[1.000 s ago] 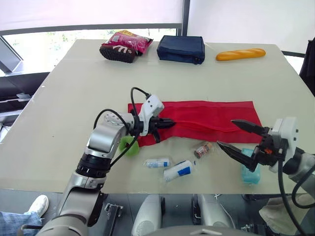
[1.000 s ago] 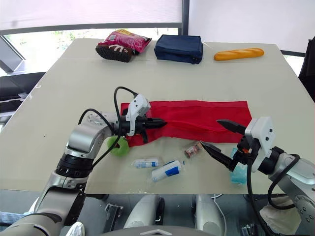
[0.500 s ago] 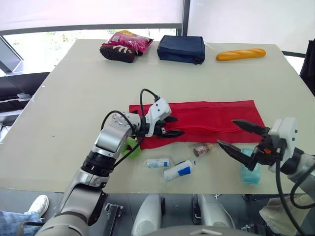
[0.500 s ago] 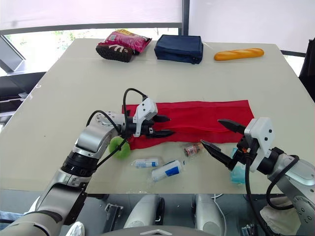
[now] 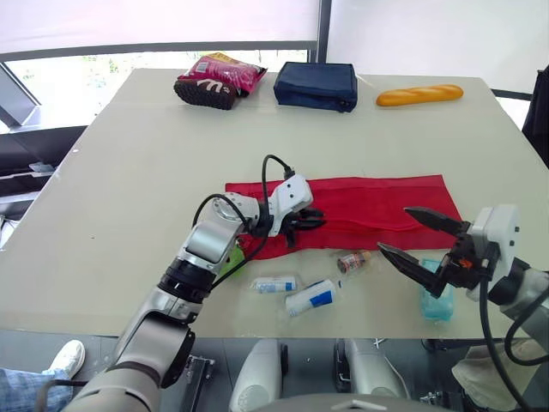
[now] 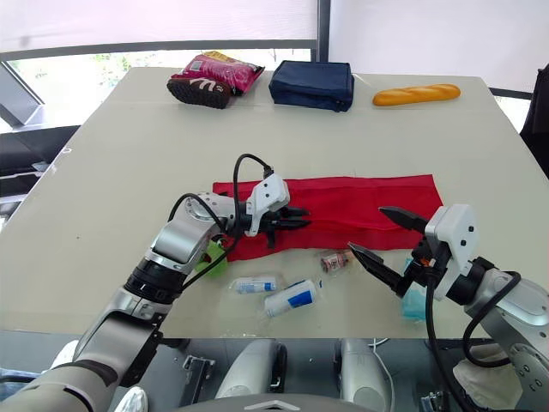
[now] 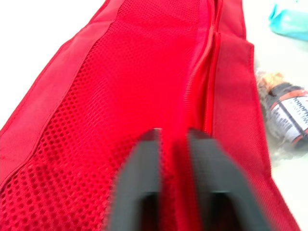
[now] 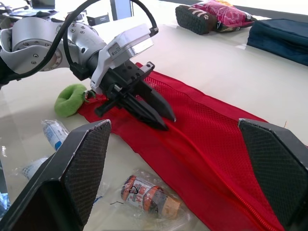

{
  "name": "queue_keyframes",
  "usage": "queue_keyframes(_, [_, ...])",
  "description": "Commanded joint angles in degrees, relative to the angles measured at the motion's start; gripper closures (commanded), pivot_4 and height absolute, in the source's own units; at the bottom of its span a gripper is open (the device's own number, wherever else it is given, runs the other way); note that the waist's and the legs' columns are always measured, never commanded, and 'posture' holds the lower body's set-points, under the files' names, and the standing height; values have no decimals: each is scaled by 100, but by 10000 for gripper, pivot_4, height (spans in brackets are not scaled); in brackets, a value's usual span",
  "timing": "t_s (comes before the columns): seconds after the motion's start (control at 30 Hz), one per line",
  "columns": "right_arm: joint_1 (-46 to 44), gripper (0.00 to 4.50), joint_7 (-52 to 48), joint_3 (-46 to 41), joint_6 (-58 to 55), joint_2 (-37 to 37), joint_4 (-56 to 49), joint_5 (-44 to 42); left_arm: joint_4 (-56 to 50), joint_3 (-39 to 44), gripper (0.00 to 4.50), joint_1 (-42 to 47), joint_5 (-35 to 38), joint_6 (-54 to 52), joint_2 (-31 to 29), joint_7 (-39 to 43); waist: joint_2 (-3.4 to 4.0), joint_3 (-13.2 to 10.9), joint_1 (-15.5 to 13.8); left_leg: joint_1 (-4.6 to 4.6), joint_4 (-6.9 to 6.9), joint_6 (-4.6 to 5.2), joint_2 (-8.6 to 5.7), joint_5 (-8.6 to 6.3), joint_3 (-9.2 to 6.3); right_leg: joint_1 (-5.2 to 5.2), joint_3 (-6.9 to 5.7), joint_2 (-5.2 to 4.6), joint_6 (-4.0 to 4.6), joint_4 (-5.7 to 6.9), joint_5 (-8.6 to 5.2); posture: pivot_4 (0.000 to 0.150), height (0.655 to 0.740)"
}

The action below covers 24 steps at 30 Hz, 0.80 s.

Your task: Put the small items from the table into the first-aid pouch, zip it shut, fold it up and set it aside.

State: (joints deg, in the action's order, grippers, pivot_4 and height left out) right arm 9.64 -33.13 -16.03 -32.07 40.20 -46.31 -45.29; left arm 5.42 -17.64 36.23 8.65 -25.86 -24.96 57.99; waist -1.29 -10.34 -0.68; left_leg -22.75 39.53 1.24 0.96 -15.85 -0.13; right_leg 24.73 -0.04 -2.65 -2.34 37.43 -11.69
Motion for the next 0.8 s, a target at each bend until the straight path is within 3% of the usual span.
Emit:
queue_keyframes(0.03, [3, 0, 13, -43, 102, -21, -232, -50, -202, 263, 44199, 89, 208, -52, 58, -38, 0, 0, -1, 0, 0, 0, 0, 0, 0, 0, 0, 0, 0, 0, 0, 1500, 7134])
queue_keyframes(0.3, [-13, 0, -117, 10, 116, 24, -227, -53, -302, 390, 44199, 26, 317, -156, 134, -185, 0, 0, -2, 0, 0, 0, 0, 0, -2, 0, 0, 0, 0, 0, 0, 1500, 7134])
queue_keyframes(0.47, [14, 0, -675, 370, 110, 415, -210, 196, -161, 422, 44199, -4, 299, -76, 37, -160, 0, 0, 4, 1, 0, 0, 0, 0, -1, 0, 0, 0, 0, 1, 0, 1500, 7134])
queue_keyframes(0.6, [-772, 0, -1649, 1586, 399, 994, 257, 1096, 113, 390, 44199, 48, 234, 82, -70, -33, 0, 0, 55, 3, 4, 0, 2, 0, 1, 1, 1, 1, -1, 2, 0, 1500, 7134])
queue_keyframes(0.8, [-2313, 0, -2603, 3006, 428, 856, 967, 1663, 334, 406, 44199, 96, 196, 276, -142, 118, -3, 1, 118, -1, 17, 0, 1, 0, -4, 0, -8, 3, 1, 13, -1, 1500, 7134])
